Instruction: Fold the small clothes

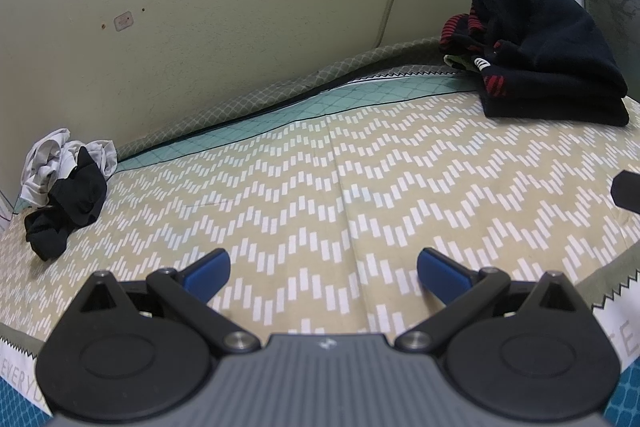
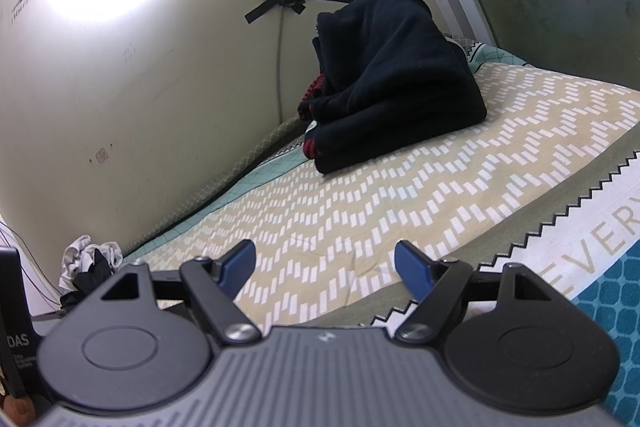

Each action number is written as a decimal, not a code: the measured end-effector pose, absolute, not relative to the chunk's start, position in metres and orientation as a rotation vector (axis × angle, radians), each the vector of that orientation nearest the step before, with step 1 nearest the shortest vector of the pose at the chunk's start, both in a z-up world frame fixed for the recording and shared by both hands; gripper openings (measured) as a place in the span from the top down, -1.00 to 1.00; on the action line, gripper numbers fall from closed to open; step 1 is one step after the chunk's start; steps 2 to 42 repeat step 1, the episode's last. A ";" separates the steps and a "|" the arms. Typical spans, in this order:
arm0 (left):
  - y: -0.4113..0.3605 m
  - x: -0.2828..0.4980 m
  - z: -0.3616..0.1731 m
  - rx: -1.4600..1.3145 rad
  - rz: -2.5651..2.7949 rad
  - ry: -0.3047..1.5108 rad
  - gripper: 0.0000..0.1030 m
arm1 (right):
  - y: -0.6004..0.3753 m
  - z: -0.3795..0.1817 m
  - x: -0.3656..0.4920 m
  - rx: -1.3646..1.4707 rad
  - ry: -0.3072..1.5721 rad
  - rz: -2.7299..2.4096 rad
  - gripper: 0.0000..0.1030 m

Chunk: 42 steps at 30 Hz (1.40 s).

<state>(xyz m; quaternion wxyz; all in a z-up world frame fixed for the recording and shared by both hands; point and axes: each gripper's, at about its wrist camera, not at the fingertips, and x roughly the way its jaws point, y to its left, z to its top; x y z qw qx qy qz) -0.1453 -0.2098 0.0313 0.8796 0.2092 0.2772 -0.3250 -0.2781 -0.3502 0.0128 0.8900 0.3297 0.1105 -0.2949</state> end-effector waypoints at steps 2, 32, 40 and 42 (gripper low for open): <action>-0.210 -0.145 0.031 0.435 -0.681 0.579 -0.99 | -0.349 0.013 -0.278 0.683 0.230 -0.613 -0.38; -0.210 -0.145 0.031 0.435 -0.681 0.579 -0.99 | -0.349 0.013 -0.278 0.683 0.230 -0.613 -0.38; -0.210 -0.145 0.031 0.435 -0.681 0.579 -0.99 | -0.349 0.013 -0.278 0.683 0.230 -0.613 -0.38; -0.210 -0.145 0.031 0.435 -0.681 0.579 -0.99 | -0.349 0.013 -0.278 0.683 0.230 -0.613 -0.38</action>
